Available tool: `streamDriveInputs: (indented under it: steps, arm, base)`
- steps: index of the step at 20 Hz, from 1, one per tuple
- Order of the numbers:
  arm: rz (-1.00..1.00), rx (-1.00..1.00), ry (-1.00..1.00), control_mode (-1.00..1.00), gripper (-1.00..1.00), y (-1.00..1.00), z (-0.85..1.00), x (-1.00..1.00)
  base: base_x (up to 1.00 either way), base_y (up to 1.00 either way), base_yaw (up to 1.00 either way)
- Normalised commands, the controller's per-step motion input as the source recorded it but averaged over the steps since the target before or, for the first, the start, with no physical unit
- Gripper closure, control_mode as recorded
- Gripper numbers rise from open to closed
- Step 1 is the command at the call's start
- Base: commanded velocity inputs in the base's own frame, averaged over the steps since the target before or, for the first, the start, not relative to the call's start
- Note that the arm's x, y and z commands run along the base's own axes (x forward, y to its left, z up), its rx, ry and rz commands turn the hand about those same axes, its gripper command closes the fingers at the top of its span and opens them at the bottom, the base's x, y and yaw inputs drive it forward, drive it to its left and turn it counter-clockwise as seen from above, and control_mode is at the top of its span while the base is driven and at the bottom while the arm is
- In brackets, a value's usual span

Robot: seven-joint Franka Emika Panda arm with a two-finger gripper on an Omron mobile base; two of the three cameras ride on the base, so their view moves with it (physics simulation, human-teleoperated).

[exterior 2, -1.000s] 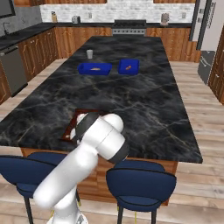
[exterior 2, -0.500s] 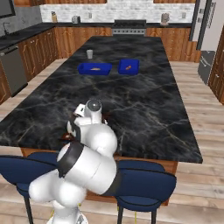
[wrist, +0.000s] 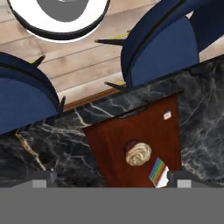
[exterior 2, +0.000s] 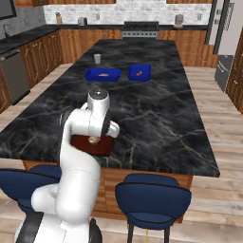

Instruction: Take the cupcake and cake from the fridge and place them on the empty tray on the dining counter.

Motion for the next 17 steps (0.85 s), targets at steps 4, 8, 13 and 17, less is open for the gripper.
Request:
streamDriveInputs:
  steps: [4, 8, 13, 17]
  arm:
    - [0.0, 0.01, 0.04, -1.0, -1.0, -0.2, 0.61, -0.38]
    - [0.0, 0.03, -0.15, -1.0, -1.0, -0.33, 0.41, -0.58]
    - [0.0, 0.03, -0.24, -1.0, -1.0, -0.18, 0.65, -0.75]
    - [0.01, 0.0, -0.38, -1.0, -1.0, -0.16, 0.47, -0.92]
  base:
    - [0.0, 0.0, 0.0]
    - [0.0, 0.0, 0.0]
    - [0.0, 0.0, 0.0]
    - [0.0, 0.0, 0.0]
